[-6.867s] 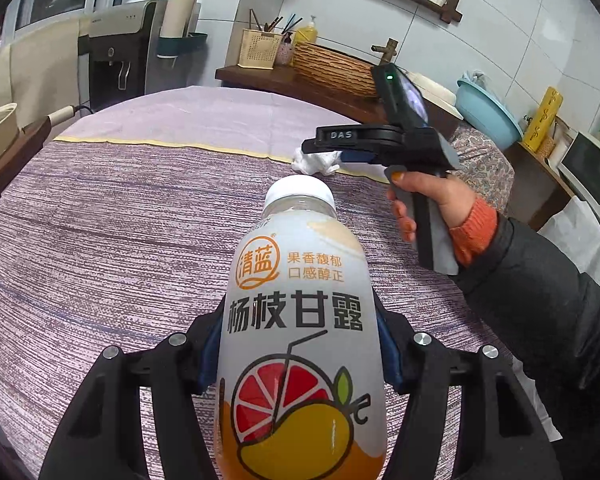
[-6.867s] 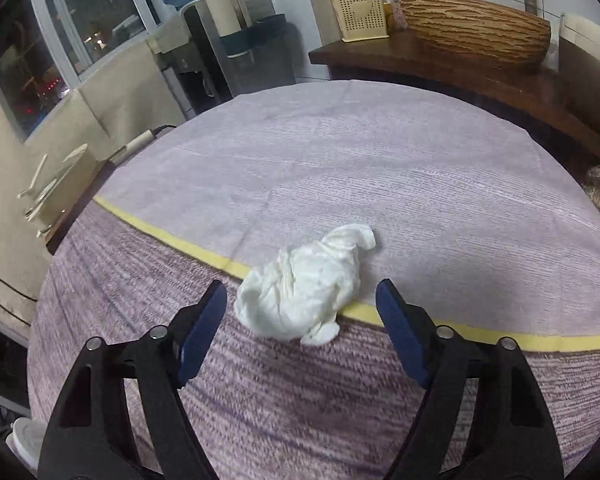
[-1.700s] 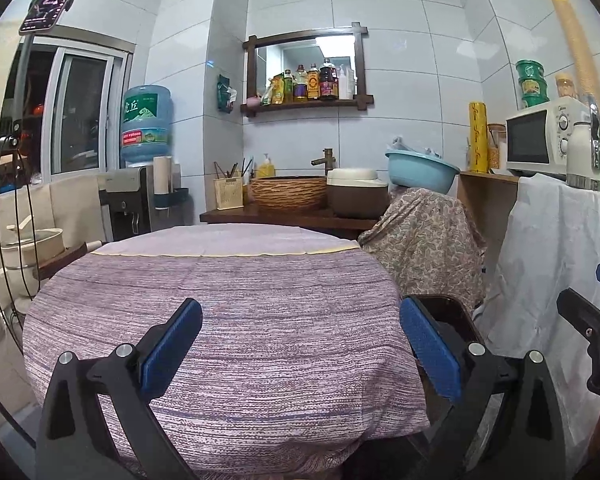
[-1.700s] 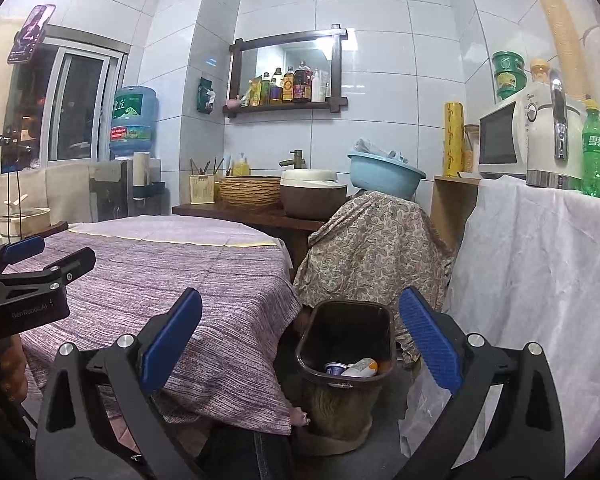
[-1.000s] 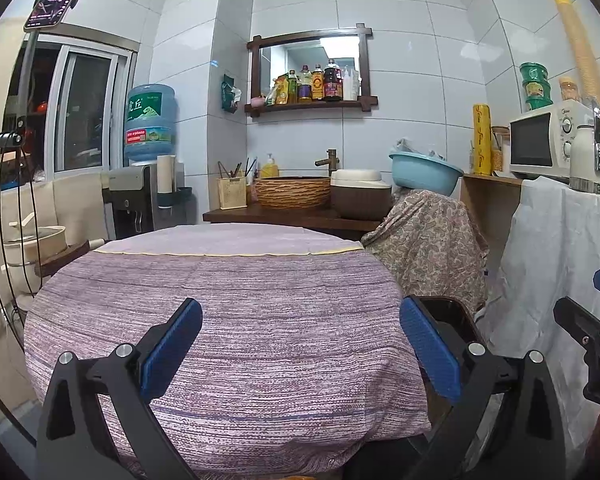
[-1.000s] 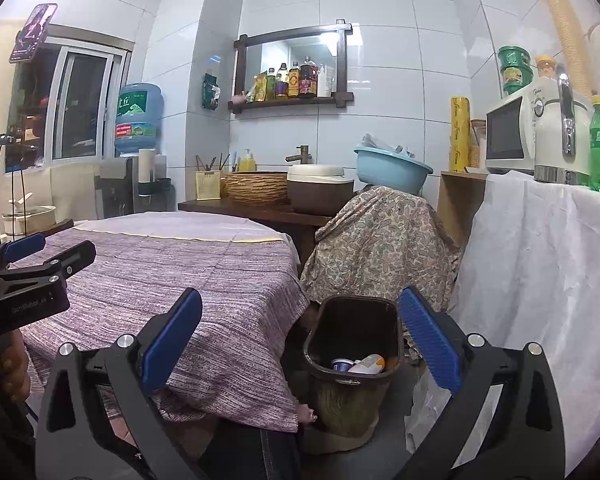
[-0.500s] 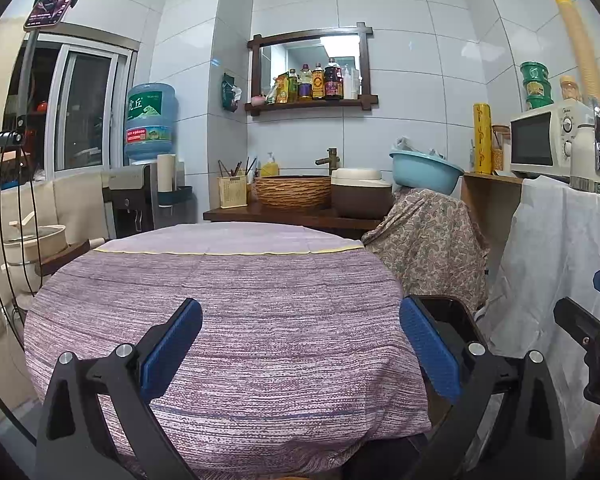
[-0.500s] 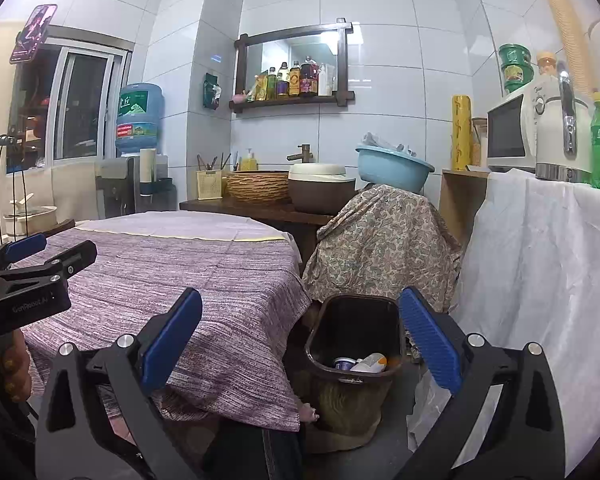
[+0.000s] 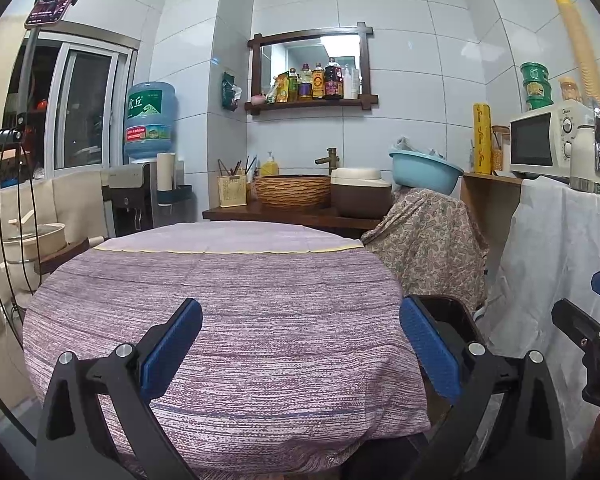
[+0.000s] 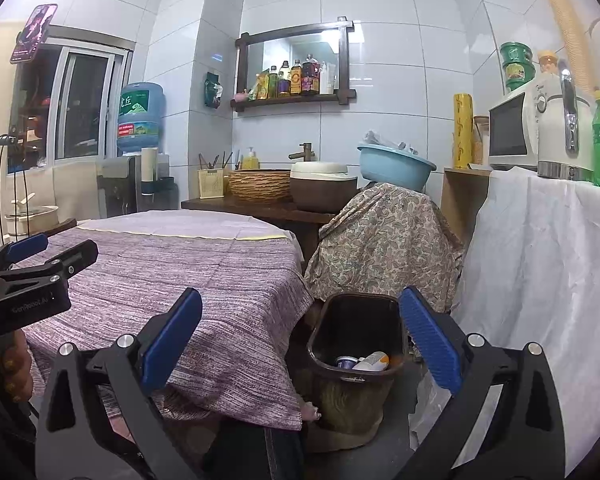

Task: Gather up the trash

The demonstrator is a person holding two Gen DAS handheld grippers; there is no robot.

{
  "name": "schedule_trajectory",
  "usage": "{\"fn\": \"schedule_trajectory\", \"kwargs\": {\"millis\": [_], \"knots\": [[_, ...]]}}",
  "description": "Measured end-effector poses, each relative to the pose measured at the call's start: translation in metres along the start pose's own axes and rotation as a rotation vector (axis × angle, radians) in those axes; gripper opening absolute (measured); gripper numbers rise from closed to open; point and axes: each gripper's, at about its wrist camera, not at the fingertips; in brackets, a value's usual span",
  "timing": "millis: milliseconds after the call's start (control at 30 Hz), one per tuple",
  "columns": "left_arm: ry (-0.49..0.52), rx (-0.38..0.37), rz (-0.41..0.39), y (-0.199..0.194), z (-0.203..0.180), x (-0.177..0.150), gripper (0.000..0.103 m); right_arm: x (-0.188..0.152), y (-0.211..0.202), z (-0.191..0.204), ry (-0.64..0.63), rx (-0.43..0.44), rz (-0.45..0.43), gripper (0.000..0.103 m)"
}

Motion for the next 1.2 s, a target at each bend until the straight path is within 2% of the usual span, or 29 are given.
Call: {"fn": "schedule_trajectory", "kwargs": {"millis": [1200], "knots": [[0.002,0.000,0.018,0.0020,-0.0005,0.0041,0.098,-0.0013,0.0000,0.0035,0.005,0.005,0.008,0.097]]}}
Point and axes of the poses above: each gripper's, at about its wrist camera, not at the fingertips, and y roughly the way its jaws point, z to its left, x to its top, and after that the axes turned 4 degrees about y, right-handed
